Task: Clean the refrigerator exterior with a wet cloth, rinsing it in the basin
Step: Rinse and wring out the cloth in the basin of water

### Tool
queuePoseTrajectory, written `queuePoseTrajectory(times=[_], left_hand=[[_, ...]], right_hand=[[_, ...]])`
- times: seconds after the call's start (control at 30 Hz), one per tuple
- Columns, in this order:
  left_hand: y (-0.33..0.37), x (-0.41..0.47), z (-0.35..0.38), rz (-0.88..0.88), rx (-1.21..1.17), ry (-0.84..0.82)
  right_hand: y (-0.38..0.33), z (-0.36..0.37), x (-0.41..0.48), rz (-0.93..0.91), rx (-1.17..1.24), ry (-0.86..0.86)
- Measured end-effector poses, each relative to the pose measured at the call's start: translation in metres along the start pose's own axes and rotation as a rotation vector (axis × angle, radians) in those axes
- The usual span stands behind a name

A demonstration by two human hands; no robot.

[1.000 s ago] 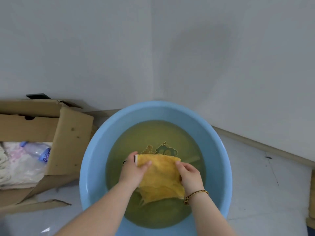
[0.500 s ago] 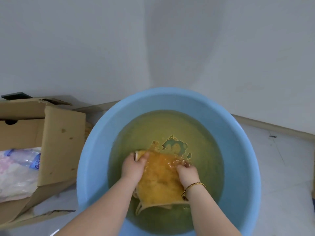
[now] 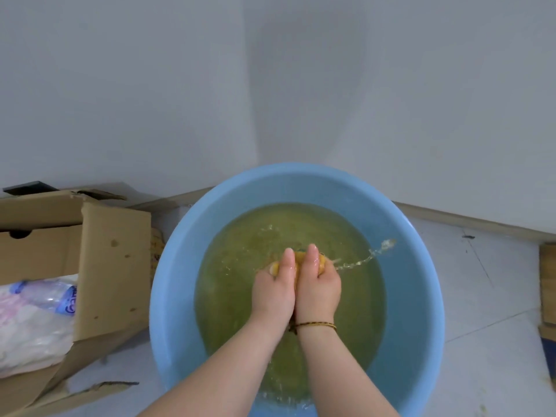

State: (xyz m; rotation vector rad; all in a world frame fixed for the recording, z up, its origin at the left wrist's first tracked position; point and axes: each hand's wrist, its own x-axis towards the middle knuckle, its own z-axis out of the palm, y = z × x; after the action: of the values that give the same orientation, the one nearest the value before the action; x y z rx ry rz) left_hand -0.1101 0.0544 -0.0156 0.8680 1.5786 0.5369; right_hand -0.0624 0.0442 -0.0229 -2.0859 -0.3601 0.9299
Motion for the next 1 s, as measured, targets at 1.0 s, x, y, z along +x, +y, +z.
queuePoseTrajectory(times=[1.0], left_hand=[[0.06, -0.05, -0.028, -0.092, -0.429, -0.37]], right_hand=[[-0.034, -0.062, -0.066, -0.699, -0.247, -0.295]])
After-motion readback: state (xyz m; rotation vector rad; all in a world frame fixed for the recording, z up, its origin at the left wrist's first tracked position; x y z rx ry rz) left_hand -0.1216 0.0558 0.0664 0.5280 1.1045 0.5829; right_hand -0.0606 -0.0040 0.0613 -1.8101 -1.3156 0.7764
